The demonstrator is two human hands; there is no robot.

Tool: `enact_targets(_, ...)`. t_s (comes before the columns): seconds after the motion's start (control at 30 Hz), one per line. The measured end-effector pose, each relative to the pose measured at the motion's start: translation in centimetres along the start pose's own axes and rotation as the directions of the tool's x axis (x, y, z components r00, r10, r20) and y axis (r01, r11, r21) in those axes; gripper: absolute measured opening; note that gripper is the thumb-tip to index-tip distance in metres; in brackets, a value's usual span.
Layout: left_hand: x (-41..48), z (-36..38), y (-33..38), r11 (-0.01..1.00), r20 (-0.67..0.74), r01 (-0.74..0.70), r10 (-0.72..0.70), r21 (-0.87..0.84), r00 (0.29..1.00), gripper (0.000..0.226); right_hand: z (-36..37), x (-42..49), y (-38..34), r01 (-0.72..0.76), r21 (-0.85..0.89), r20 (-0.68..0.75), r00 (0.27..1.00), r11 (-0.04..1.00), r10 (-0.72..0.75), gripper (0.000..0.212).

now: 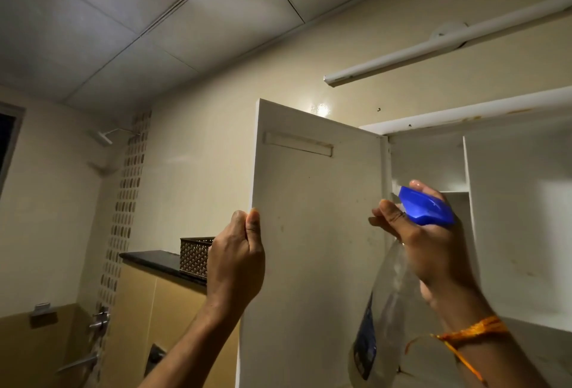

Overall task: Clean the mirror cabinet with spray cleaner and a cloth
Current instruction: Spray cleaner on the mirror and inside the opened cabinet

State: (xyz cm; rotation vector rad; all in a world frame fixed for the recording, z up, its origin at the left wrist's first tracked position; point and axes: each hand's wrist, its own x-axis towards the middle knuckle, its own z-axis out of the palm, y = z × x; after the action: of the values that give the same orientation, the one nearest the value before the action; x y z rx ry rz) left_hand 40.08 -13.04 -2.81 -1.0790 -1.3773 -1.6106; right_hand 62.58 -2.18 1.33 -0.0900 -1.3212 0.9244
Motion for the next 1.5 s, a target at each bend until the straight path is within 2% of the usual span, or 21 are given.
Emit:
enact_targets(0.13, 0.0, -0.2, 0.0, 1.0, 0.009, 0.002, -0.002, 0.007, 1.0, 0.05, 0.1, 2.2, 0.3, 0.029, -0.122, -0.017, 0.999, 0.992, -0.031, 0.037)
enact_targets(0.2, -0.1, -0.2, 0.1, 1.0, 0.014, 0.003, -0.003, 0.018, 1.0, 0.05, 0.2, 3.0, 0.2, 0.021, -0.143, -0.052, 0.998, 0.99, -0.029, 0.04)
enact_targets(0.37, 0.0, -0.4, 0.2, 1.0, 0.026, 0.001, -0.001, 0.024, 1.0, 0.049, 0.3, 4.4, -0.6, 0.004, -0.028, -0.085, 0.996, 1.0, -0.006, 0.055)
enact_targets(0.47, 0.0, -0.5, 0.3, 1.0, 0.027, 0.005, -0.005, 0.02, 1.0, 0.047, 0.6, 4.9, -0.5, 0.013, -0.145, -0.079, 0.997, 0.989, -0.024, 0.038)
enact_targets(0.6, -0.2, -0.5, 0.4, 1.0, 0.024, 0.01, -0.011, 0.016, 1.0, 0.047, 1.3, 4.8, -1.0, 0.055, -0.197, -0.077, 0.994, 0.979, -0.071, 0.037)
enact_targets(0.7, -0.2, -0.7, 0.6, 0.999, 0.031, 0.003, -0.004, 0.032, 1.0, 0.046, 2.0, 4.5, -1.8, 0.046, -0.124, -0.005, 0.999, 0.991, -0.047, 0.057)
enact_targets(0.73, -0.1, -0.8, 0.6, 0.999, 0.035, -0.001, 0.0, 0.038, 0.999, 0.046, 2.4, 4.2, -2.1, 0.043, -0.135, 0.027, 0.999, 0.99, -0.04, 0.054)
enact_targets(0.83, -0.1, -0.9, 0.7, 0.999, 0.046, -0.002, 0.001, 0.034, 0.999, 0.046, 3.6, 2.9, -2.7, 0.093, -0.233, 0.114, 0.991, 0.968, -0.068, 0.023)
enact_targets(0.9, -0.1, -0.9, 0.7, 1.0, 0.049, 0.002, -0.004, 0.028, 0.999, 0.046, 4.3, 2.1, -3.1, 0.118, -0.249, 0.15, 0.985, 0.961, -0.082, 0.022)
enact_targets(0.97, -0.1, -0.9, 0.7, 1.0, 0.052, 0.008, -0.009, 0.025, 0.999, 0.047, 4.8, 1.8, -3.4, 0.147, -0.204, 0.198, 0.974, 0.968, -0.106, 0.011)
enact_targets(1.07, -0.2, -0.9, 0.7, 1.0, 0.058, 0.016, -0.017, 0.014, 0.998, 0.047, 5.2, 1.5, -4.1, 0.153, -0.106, 0.32, 0.941, 0.983, -0.112, 0.04)
enact_targets(1.1, -0.2, -0.9, 0.7, 1.0, 0.059, 0.017, -0.018, 0.011, 0.998, 0.046, 5.4, 1.2, -4.4, 0.149, -0.089, 0.351, 0.93, 0.985, -0.109, 0.039)
enact_targets(1.2, -0.2, -1.0, 0.7, 1.0, 0.053, 0.012, -0.013, 0.013, 0.999, 0.046, 5.8, 0.5, -4.4, 0.152, -0.089, 0.421, 0.902, 0.984, -0.101, 0.015)
enact_targets(1.3, -0.3, -0.9, 0.8, 1.0, 0.05, 0.006, -0.007, 0.011, 0.999, 0.043, 6.4, -0.8, -5.0, 0.161, -0.068, 0.489, 0.866, 0.985, -0.108, 0.011)
enact_targets(1.33, -0.3, -0.9, 0.8, 1.0, 0.047, 0.006, -0.006, 0.014, 0.999, 0.044, 6.6, -1.1, -5.1, 0.19, -0.066, 0.502, 0.855, 0.98, -0.132, 0.012)
enact_targets(1.4, -0.3, -0.9, 0.9, 1.0, 0.042, 0.009, -0.01, 0.022, 0.999, 0.045, 6.5, -1.6, -4.9, 0.216, -0.11, 0.508, 0.851, 0.97, -0.132, 0.029)
enact_targets(1.43, -0.2, -0.9, 0.9, 1.0, 0.042, 0.011, -0.012, 0.027, 0.999, 0.046, 6.4, -2.0, -4.8, 0.203, -0.139, 0.501, 0.859, 0.969, -0.108, 0.027)
enact_targets(1.5, -0.2, -1.0, 0.9, 0.999, 0.049, 0.02, -0.022, 0.032, 0.999, 0.047, 6.0, -2.6, -4.5, 0.168, -0.139, 0.45, 0.889, 0.976, -0.089, 0.005)
